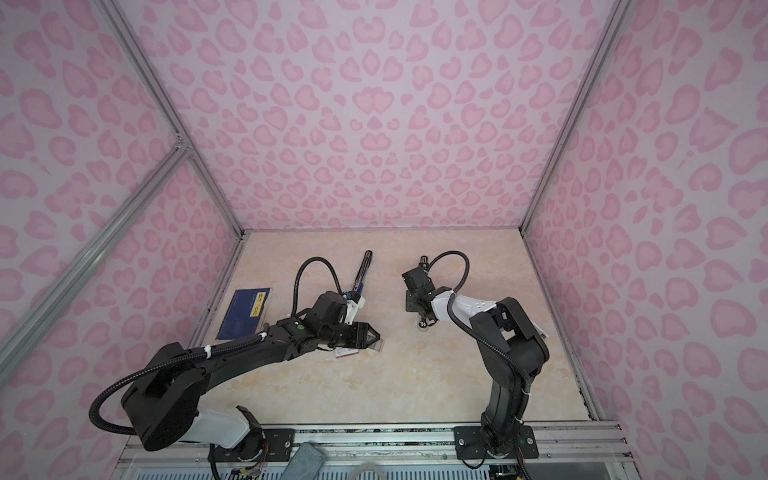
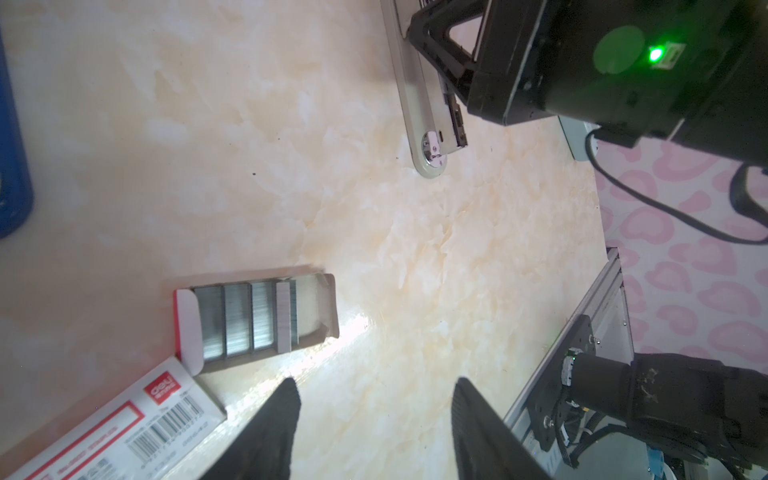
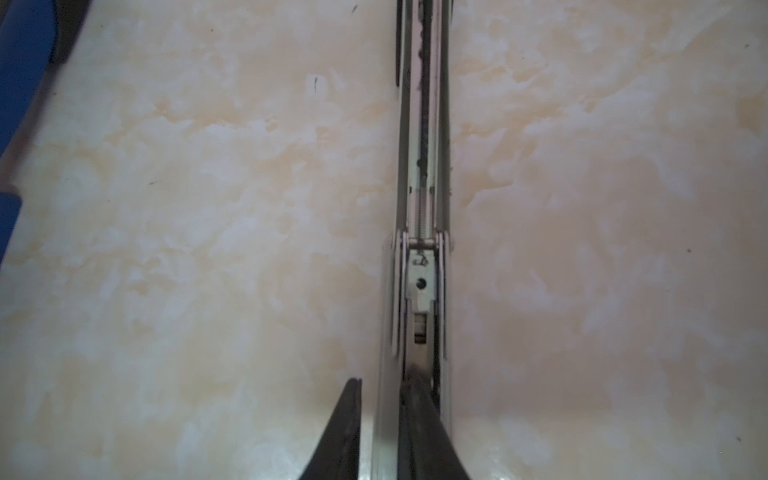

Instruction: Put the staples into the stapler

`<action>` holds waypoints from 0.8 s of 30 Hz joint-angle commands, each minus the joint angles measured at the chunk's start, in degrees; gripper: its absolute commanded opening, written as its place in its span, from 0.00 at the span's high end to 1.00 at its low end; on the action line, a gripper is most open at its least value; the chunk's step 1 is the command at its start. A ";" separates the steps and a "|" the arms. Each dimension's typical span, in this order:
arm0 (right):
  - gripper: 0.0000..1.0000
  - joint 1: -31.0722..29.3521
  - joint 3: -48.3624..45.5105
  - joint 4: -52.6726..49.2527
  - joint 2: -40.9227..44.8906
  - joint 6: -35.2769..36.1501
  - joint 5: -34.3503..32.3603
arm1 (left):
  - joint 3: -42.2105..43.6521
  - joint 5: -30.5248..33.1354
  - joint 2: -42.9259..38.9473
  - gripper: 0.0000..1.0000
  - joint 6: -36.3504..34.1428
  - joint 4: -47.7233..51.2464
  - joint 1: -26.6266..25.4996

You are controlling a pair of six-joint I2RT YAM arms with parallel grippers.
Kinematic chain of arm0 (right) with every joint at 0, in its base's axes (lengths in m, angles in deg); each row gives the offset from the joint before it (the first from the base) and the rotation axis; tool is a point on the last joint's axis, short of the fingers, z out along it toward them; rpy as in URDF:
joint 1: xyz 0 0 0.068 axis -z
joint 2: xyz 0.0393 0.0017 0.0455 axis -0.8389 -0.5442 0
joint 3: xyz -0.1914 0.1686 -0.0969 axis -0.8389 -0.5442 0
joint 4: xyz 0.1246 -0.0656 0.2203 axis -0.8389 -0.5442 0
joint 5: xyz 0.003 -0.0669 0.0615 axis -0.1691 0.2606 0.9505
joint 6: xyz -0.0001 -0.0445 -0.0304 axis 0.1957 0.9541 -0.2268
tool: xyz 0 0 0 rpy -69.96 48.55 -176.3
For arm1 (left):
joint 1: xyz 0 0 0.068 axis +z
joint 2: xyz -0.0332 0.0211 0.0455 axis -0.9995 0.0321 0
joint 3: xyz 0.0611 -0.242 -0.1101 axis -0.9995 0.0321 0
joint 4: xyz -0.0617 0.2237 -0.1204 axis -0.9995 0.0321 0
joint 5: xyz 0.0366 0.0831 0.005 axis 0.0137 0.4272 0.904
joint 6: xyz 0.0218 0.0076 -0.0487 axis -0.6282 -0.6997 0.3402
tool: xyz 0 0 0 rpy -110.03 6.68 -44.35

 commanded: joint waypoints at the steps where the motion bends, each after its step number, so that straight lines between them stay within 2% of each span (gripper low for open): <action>1: 0.78 -1.03 -1.87 -2.54 1.35 -1.79 0.79 | -0.41 -0.46 0.11 0.39 0.07 -1.48 0.01; 7: 0.77 -2.30 -4.93 -3.32 6.38 -3.22 0.65 | -0.05 -0.30 -0.21 0.39 0.25 -1.54 0.01; 11: 0.70 -1.76 -6.57 -5.22 11.48 -3.49 -1.34 | -0.23 0.25 -0.55 0.38 0.44 -1.35 0.01; 15: 0.66 1.06 -9.84 -5.53 15.29 -3.35 -0.56 | -0.36 1.21 -0.90 0.38 0.42 -1.23 0.01; 20: 0.62 2.40 -11.61 -3.60 14.55 -2.43 4.21 | -1.99 1.92 0.10 0.37 0.43 -0.91 0.01; 24: 0.61 -0.31 -10.84 -1.66 11.64 -2.69 6.82 | -3.21 2.43 0.61 0.37 0.33 -0.31 0.01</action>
